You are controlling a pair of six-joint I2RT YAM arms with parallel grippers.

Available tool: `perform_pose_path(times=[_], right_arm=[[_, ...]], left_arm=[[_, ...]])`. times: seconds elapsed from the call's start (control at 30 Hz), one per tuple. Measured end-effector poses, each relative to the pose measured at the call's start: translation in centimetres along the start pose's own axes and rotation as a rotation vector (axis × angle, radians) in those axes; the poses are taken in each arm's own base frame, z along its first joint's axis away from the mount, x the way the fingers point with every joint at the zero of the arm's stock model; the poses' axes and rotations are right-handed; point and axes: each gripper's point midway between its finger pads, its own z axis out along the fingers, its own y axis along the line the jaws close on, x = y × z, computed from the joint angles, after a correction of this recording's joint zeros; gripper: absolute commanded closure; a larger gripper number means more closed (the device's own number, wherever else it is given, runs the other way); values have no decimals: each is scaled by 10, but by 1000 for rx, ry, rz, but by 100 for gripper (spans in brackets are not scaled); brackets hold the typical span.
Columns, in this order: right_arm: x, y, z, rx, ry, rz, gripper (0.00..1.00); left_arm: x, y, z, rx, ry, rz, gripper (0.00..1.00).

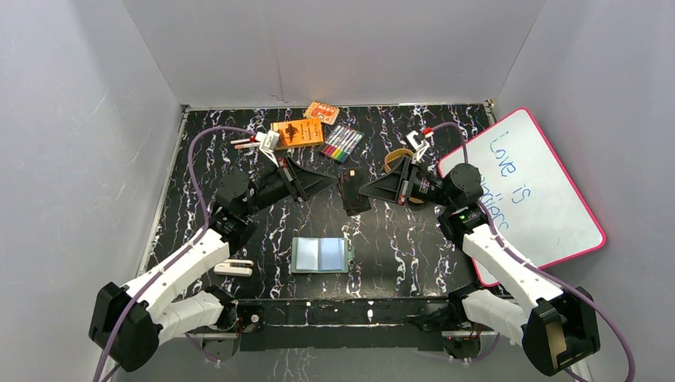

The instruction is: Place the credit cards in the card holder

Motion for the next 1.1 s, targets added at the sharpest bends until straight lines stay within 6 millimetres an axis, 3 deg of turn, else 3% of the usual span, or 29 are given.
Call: perform_pose_path(times=[0.27,0.43,0.47,0.5,0.57,0.67,0.9,1.1], right_arm=[[0,-15,-2,41,-33,34,100],[-2,-16,-1,45,-48,37,100],[-3,-15,-1,43,-48,37,100],[-3,-15,-1,39,-48,37,100],[-4,-13,0,29,-47,34,100],[-2,-12,0,15,-35,32,100],[2,-8,0,-11,-2,23,100],[4,-4,0,-30,12,20,100]], left_arm=[[-23,21,-14,-151,-124,44,100],[-23,28,-17,-186,-141,52,100],[-22,30,-18,-189,-137,50,96],[-20,30,-18,-188,-131,48,82],[-16,29,-17,-170,-115,46,63],[-12,20,-15,-107,-95,34,52],[-2,5,-9,12,-38,6,53],[9,9,-4,41,19,-25,55]])
